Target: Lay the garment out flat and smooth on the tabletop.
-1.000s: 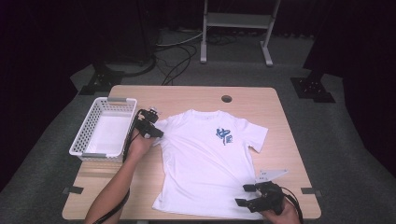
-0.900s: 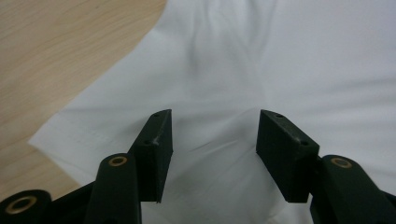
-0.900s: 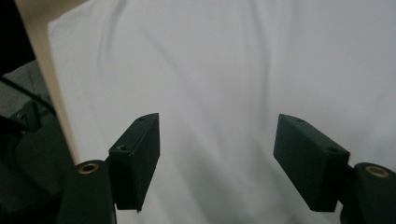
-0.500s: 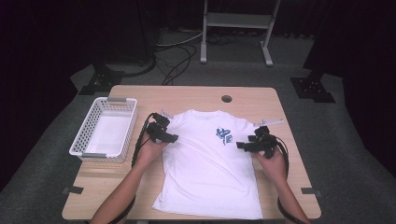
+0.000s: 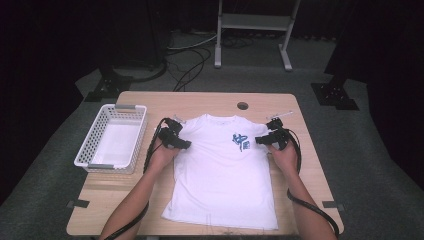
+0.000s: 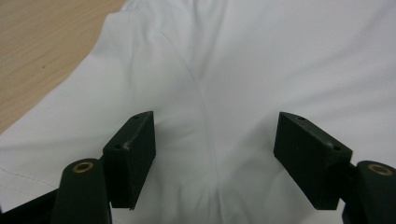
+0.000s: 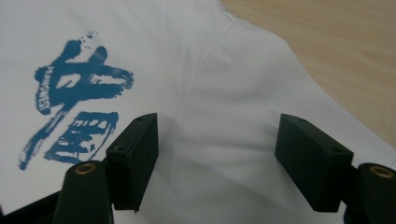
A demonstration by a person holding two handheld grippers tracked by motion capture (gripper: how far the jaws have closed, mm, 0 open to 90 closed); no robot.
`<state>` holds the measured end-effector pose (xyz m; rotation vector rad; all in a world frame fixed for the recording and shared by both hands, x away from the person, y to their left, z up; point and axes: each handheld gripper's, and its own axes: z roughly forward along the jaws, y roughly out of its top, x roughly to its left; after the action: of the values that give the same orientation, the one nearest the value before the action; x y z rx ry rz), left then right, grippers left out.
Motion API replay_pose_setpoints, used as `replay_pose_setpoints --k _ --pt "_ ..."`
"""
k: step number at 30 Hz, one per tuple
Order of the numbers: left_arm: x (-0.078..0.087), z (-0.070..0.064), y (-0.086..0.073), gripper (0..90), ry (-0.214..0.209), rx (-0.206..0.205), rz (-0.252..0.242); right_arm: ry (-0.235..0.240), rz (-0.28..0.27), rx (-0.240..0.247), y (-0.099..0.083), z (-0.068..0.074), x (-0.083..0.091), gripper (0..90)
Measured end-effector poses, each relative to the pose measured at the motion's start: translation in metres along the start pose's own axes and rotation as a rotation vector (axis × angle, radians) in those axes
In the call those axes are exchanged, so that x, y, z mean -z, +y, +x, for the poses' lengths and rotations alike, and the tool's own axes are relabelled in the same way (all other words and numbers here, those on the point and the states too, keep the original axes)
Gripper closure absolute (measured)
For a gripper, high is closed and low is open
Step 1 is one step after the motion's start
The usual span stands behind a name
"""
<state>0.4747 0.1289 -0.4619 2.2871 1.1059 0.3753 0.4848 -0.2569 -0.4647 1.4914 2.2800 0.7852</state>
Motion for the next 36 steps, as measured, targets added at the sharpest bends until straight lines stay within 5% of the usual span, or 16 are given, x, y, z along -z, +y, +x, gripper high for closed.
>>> replay_pose_setpoints --k 6,10,17,21,27,30,36 --pt "0.003 0.001 -0.006 28.4 -0.001 -0.001 -0.046 0.002 0.008 0.024 0.012 -0.01 -0.009 23.9" --pt "0.018 -0.006 -0.01 28.4 -0.02 -0.02 -0.083 0.062 -0.082 0.015 0.002 -0.008 0.011 24.5" --pt "0.042 -0.027 -0.031 27.6 -0.09 -0.053 -0.121 0.213 -0.138 0.193 -0.056 0.037 0.057 22.0" --pt "0.055 -0.042 -0.045 27.3 -0.1 -0.082 -0.14 0.242 -0.158 0.226 -0.086 0.057 0.071 20.9" --pt "0.077 -0.056 -0.07 26.8 -0.082 -0.124 -0.154 0.236 -0.163 0.295 -0.126 0.083 0.091 20.8" --pt "0.079 -0.052 -0.077 26.8 -0.085 -0.096 -0.153 0.211 -0.15 0.347 -0.14 0.092 0.096 20.7" --pt "0.092 -0.061 -0.096 26.9 -0.079 -0.117 -0.154 0.22 -0.168 0.33 -0.167 0.093 0.11 20.7"
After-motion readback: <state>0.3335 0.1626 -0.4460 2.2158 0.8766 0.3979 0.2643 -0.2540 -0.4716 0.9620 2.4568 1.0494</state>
